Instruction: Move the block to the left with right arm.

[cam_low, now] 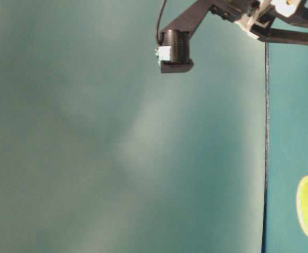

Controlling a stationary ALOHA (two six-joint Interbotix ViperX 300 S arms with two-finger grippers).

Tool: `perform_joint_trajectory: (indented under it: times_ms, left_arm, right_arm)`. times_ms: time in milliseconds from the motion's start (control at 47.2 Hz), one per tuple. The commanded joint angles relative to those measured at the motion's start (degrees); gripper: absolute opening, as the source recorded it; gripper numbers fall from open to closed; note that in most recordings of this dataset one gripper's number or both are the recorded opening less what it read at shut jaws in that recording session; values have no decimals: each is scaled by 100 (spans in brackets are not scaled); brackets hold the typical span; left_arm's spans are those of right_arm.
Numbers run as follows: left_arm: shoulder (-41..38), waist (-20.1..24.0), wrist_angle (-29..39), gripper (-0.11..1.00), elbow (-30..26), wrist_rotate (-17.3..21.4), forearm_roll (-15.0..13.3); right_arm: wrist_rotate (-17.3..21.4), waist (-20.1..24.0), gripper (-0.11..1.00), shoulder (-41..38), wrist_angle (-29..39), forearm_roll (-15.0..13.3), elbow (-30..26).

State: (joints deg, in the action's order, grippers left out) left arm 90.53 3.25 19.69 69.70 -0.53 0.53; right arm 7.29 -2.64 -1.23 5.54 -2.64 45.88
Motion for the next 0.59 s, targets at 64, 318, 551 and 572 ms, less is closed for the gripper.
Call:
perform_joint_trajectory:
  times_ms: [64,318,551,572]
  left_arm:
    - [-53,26,-35,0,-105,-9,9]
    - [-53,26,-18,0,-123,-18,9]
    - [-53,26,-9,0,-123,-18,9]
    - [-53,26,-9,0,-123,-18,9]
  right_arm:
    - [9,9,68,-79,-79,0,-185]
    - [-44,18,47,264,360,0,-475]
    - [-44,18,37,1327,1688,-9,-1389]
    - [-44,18,37,1371,1749,-9,-1477]
